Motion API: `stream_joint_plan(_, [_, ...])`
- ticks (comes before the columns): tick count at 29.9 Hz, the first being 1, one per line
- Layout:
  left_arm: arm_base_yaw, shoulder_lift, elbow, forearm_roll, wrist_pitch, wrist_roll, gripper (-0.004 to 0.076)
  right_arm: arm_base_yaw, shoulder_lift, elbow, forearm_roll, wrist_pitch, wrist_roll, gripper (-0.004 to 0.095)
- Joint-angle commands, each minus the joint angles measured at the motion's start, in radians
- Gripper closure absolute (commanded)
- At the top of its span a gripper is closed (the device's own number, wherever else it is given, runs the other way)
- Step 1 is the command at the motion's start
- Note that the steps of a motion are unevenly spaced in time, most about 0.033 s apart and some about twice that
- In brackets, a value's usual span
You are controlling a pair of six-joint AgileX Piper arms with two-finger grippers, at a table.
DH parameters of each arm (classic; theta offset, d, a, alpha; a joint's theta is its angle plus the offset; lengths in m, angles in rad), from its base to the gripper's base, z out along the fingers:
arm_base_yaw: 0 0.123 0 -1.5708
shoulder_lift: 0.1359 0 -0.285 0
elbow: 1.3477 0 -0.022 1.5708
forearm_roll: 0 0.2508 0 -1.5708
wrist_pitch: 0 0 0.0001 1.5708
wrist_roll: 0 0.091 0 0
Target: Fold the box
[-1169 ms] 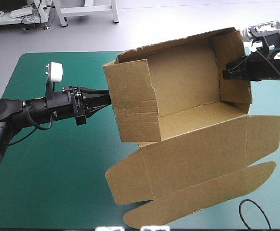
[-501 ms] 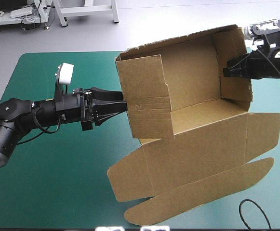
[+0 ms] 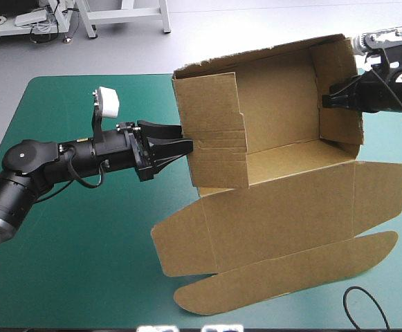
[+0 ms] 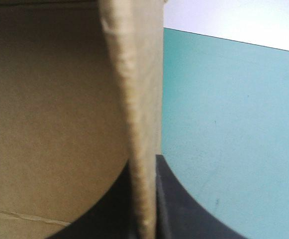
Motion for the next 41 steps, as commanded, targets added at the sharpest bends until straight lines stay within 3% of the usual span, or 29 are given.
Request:
stream_joint_plan(1, [-0.049, -0.025, -0.079, 0.013, -0.150, -0.056, 0.0311, -0.004, -0.034, -0.031, 0.059, -0.088, 0.041, 0.0918])
stream_joint_plan(5, [-0.082, -0.025, -0.120, 0.109, -0.256, -0.123, 0.0311, 0.019, -0.034, -0.031, 0.045, -0.120, 0.062, 0.0918])
stream_joint_plan(9, [-0.104, -0.016, -0.139, 0.155, -0.320, -0.165, 0.0311, 0.100, -0.031, -0.031, -0.045, -0.169, 0.124, 0.0918])
stream_joint_plan(14, [-0.133, 0.004, -0.184, 0.386, -0.385, -0.326, 0.0311, 0.227, -0.008, -0.031, -0.175, -0.218, 0.222, 0.0917])
stream_joint_plan(18, [-0.132, 0.009, -0.195, 0.594, -0.424, -0.485, 0.0311, 0.301, 0.015, -0.031, -0.211, -0.260, 0.282, 0.0917])
stream_joint_plan(28, [-0.132, 0.029, -0.195, 1.125, -0.465, -0.971, 0.0319, 0.416, 0.083, -0.031, -0.204, -0.318, 0.357, 0.0917])
stream_joint_plan(33, [-0.132, 0.064, -0.195, 1.241, -0.455, -1.114, 0.0329, 0.418, 0.101, -0.031, -0.105, -0.341, 0.318, 0.0917])
stream_joint_plan(36, [-0.132, 0.077, -0.195, 1.287, -0.455, -1.184, 0.0372, 0.418, 0.103, -0.031, -0.113, -0.323, 0.304, 0.0917])
stream_joint_plan(41, [-0.132, 0.083, -0.195, 1.331, -0.457, -1.216, 0.0511, 0.418, 0.105, -0.031, -0.156, -0.265, 0.304, 0.0921])
